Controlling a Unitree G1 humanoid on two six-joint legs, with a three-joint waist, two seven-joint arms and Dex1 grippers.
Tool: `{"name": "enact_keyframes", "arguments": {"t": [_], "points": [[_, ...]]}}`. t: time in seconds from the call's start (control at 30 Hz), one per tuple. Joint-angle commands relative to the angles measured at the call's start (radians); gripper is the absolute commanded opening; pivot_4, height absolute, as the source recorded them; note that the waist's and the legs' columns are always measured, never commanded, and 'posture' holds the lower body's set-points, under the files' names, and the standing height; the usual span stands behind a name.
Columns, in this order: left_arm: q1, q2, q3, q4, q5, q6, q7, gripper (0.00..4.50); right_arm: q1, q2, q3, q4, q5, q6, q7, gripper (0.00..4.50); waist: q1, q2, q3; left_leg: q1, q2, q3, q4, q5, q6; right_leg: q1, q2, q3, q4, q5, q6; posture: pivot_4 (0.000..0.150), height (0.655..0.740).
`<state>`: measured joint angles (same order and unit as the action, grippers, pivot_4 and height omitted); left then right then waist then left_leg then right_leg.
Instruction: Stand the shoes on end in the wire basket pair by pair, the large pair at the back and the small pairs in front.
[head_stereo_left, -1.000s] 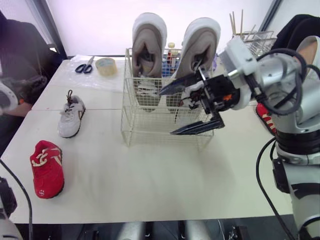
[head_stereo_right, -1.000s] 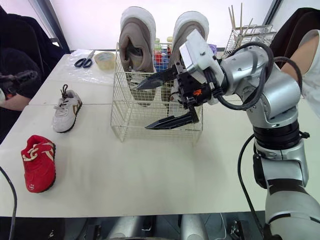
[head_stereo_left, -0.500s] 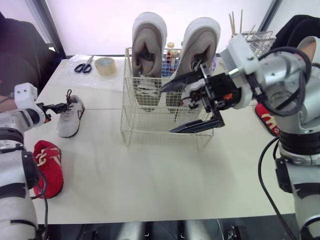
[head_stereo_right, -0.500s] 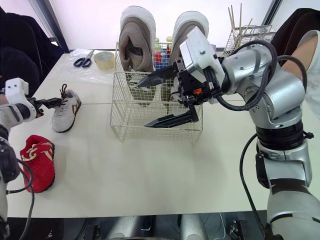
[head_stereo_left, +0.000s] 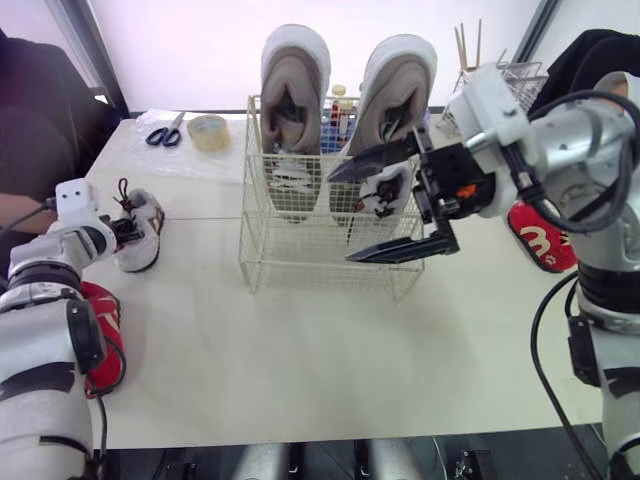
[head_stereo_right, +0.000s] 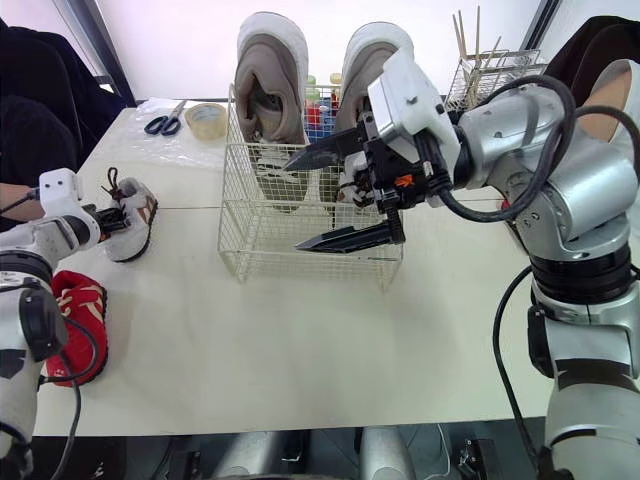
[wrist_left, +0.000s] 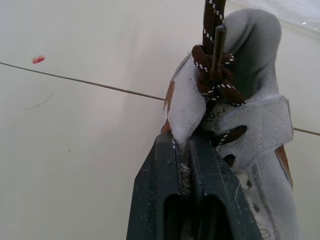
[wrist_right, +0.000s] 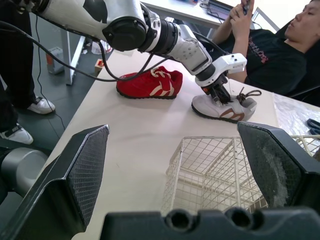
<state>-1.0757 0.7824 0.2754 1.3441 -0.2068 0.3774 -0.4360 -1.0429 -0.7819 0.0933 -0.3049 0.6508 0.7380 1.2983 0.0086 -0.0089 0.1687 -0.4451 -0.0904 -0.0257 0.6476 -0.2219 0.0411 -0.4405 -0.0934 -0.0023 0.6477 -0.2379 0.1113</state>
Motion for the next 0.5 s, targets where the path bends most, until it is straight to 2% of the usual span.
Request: {"name": "enact_keyframes", "arguments": {"t": [0.03, 0.17, 0.23, 0.33, 0.4, 0.5], "points": [[-0.094, 0.037, 0.062, -0.037, -0.035, -0.039, -0.058, 0.03, -0.021, -0.013, -0.031, -0.016, 0.004, -0.014, -0.01, 4.5, 0.001, -0.002, 0.001, 0.0, 0.0, 0.0, 0.0, 0.0, 0.0, 0.0, 0.0, 0.0, 0.0, 0.0, 0.0, 0.15, 0.74], [-0.191, 0.052, 0.12, -0.172, -0.11, -0.061, -0.187, 0.03, -0.016, -0.007, -0.024, 0.002, -0.008, -0.038, -0.01, 4.5, 0.005, -0.01, 0.003, -0.003, 0.0, -0.001, 0.002, 0.0, 0.0, -0.001, 0.0, -0.001, 0.0, 0.0, 0.0, 0.15, 0.74], [-0.172, 0.036, 0.153, -0.313, -0.155, -0.09, -0.21, 0.03, -0.015, -0.004, -0.02, 0.017, -0.018, -0.055, -0.009, 4.5, 0.002, -0.011, 0.003, -0.006, 0.0, -0.001, 0.003, 0.0, 0.0, -0.002, -0.001, -0.001, -0.001, 0.0, 0.0, 0.15, 0.74], [-0.039, -0.053, 0.235, -0.772, -0.309, -0.009, -0.174, 0.03, -0.018, 0.004, -0.017, 0.049, -0.032, -0.08, -0.005, 4.5, -0.005, -0.011, 0.003, -0.005, -0.001, 0.001, 0.003, 0.0, 0.0, -0.002, -0.002, -0.001, -0.002, 0.0, 0.0, 0.15, 0.74], [0.047, -0.148, 0.27, -1.104, -0.421, 0.055, -0.069, 0.03, -0.02, 0.004, -0.016, 0.079, -0.047, -0.101, 0.0, 4.5, -0.014, -0.01, 0.002, -0.004, -0.001, 0.002, 0.001, 0.0, -0.002, -0.001, -0.003, -0.001, -0.002, 0.0, 0.0, 0.15, 0.74], [0.135, -0.257, 0.267, -1.42, -0.508, 0.106, 0.068, 0.03, -0.025, 0.0, -0.016, 0.12, -0.068, -0.125, 0.008, 4.5, -0.017, -0.01, 0.002, -0.003, -0.001, 0.001, 0.002, 0.002, -0.001, -0.001, -0.003, -0.001, -0.002, 0.0, 0.0, 0.15, 0.74]]}}
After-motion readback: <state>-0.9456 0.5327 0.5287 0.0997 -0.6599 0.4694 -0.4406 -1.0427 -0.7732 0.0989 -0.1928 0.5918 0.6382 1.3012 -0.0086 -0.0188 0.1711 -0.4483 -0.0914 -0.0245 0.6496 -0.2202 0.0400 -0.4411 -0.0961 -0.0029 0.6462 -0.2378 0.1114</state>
